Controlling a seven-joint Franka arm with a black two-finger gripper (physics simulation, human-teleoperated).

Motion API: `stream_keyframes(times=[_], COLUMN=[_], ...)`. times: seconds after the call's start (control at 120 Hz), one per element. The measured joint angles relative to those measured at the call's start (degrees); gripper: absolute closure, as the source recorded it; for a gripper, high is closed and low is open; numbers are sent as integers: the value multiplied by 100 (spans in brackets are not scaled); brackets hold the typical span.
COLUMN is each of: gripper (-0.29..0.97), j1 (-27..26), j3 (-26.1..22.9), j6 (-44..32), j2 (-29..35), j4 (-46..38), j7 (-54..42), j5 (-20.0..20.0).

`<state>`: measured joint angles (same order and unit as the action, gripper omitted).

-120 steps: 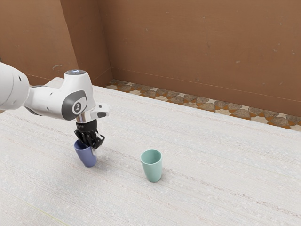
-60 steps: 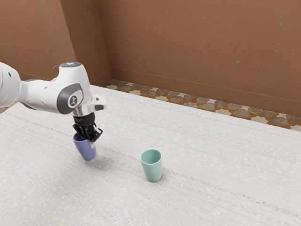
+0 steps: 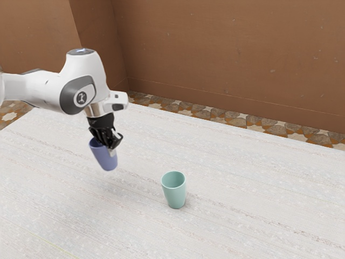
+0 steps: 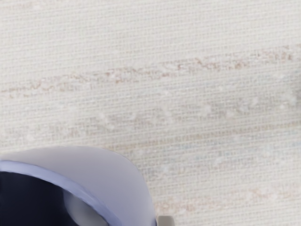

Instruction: Place the left cup onto the right cup

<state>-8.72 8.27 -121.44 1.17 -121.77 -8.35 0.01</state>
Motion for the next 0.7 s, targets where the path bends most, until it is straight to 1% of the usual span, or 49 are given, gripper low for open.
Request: stream_keyframes(times=[0.158, 0.375, 0.7], gripper=[78, 78, 78], j1=[-205, -299, -379], j3=[-14, -142, -486], j6=[194, 544, 853], j2=[180, 396, 282], j4=[22, 136, 553], j7=[6, 12, 10], j5=[47, 70, 143])
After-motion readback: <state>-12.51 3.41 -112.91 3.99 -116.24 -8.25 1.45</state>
